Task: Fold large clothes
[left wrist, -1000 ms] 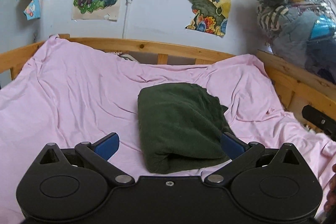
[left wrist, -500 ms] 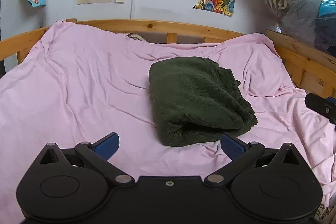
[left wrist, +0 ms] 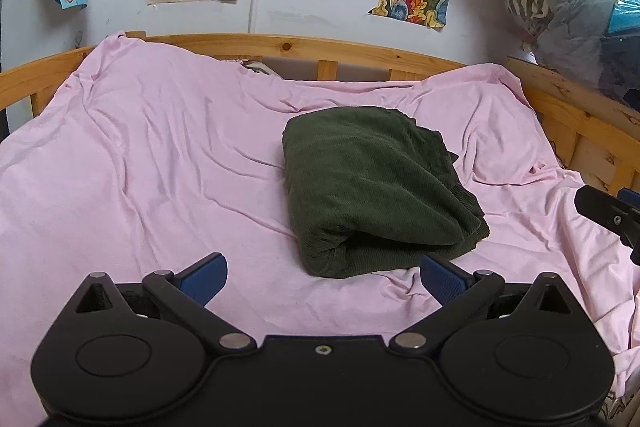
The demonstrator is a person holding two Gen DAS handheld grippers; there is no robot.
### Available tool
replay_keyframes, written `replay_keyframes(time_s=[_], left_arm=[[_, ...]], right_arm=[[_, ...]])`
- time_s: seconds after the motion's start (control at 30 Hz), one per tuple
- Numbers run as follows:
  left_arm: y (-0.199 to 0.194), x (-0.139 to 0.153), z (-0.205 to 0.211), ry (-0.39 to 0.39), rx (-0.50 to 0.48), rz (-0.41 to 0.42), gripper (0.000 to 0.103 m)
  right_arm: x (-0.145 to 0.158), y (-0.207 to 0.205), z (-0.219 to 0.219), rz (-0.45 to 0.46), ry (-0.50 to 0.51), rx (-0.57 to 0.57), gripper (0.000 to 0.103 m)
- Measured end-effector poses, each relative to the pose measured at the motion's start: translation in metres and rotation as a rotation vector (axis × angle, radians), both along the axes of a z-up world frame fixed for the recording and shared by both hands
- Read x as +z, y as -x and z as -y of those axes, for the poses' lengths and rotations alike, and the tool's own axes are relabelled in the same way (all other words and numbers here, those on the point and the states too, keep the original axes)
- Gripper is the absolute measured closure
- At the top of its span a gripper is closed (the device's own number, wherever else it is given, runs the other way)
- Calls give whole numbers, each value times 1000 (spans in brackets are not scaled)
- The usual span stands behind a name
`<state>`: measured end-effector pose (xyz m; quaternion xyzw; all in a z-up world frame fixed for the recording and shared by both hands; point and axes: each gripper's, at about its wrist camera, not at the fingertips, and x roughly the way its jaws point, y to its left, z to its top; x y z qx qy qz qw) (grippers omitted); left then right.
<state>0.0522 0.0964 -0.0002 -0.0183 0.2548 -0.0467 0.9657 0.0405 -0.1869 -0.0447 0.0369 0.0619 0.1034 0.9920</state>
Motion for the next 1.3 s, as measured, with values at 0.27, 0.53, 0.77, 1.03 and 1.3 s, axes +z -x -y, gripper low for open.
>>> replay_keyframes(time_s=[0.27,0.53,0.77,1.03,1.3], left_arm=[[0,0,-2,13,8,-4,1],[0,-2,-2,17,14,-14,1],[-1,-1,-3,17,14,-15,1],[-1,0,-2,15,13,-13,1],[0,1,-3,17,13,-15,1]], right_arm=[[0,-2,0,-6,6,-2,0],[0,-2,1,-4,9,-3,0],[0,-3,0,-5,21,0,0],[1,-3,0,-4,23,0,0],[1,-3,0,-5,25,1,0]])
